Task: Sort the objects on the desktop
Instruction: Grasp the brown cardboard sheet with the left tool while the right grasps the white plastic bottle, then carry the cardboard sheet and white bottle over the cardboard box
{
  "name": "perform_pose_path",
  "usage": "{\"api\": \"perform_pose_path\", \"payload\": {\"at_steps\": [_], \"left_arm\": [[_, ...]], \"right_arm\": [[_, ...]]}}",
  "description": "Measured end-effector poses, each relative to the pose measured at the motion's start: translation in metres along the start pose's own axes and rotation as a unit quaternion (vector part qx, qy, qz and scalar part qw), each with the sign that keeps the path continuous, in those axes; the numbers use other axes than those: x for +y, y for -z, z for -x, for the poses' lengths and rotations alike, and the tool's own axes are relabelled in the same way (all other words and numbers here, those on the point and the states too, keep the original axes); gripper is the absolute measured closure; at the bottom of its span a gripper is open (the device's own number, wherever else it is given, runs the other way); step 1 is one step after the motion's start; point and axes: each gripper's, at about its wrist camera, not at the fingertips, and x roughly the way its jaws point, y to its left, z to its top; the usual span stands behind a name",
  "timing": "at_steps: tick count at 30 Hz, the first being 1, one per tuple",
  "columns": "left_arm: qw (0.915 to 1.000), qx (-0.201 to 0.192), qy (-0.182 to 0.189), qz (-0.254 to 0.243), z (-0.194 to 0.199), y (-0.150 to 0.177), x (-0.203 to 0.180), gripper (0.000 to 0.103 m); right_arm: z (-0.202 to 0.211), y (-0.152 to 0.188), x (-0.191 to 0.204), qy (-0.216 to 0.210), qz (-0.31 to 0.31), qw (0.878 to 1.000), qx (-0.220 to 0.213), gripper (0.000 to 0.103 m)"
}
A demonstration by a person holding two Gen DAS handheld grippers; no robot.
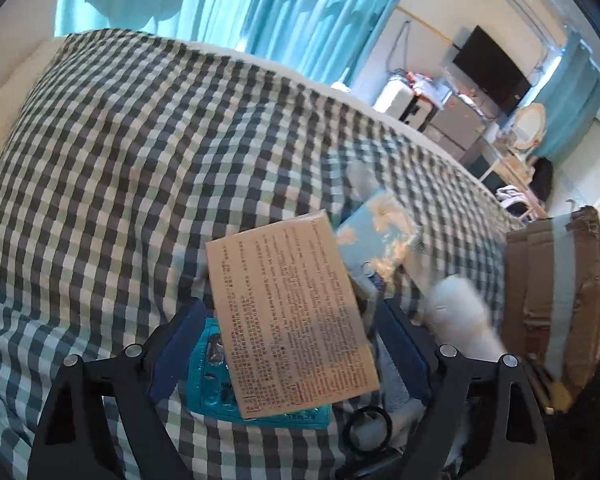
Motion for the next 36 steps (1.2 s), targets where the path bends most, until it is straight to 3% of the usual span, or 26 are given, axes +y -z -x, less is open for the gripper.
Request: {"api": "perform_pose_path", "payload": {"at_steps": [4,6,9,18,29,36], "left_arm": [[0.9985,0.051,0.0,0.02,-0.029,0.001,0.008,0.007],[0.9976,0.062,0.02,0.024,-0.038,0.006,0.012,0.023],[0.9987,0.044,0.019,0.015,-0.033,0.011,0.011,0.024],[0.9956,-0.081,-0.008,-0.046,0.037,0.008,-0.005,0.024],[0.976,-0.198,-0.011,-0.09,0.143,0.017,-0.031,0.024],[0.9698,-0.232,0.015,-0.073,0.189,0.014,-0.045,0.024]], "right_arm": [[0.013,-0.011,-0.01,-0.009,-0.018,1.0,-0.017,0.072],[0.019,-0.012,-0.011,-0.013,-0.02,0.999,-0.023,0.072],[0.029,-0.014,-0.01,-0.015,-0.018,0.999,-0.037,0.072],[0.061,-0.031,-0.009,-0.013,-0.019,0.996,-0.081,0.072],[0.132,-0.067,0.0,-0.004,-0.017,0.985,-0.169,0.072],[0.181,-0.081,0.014,0.009,-0.003,0.975,-0.222,0.072]]}}
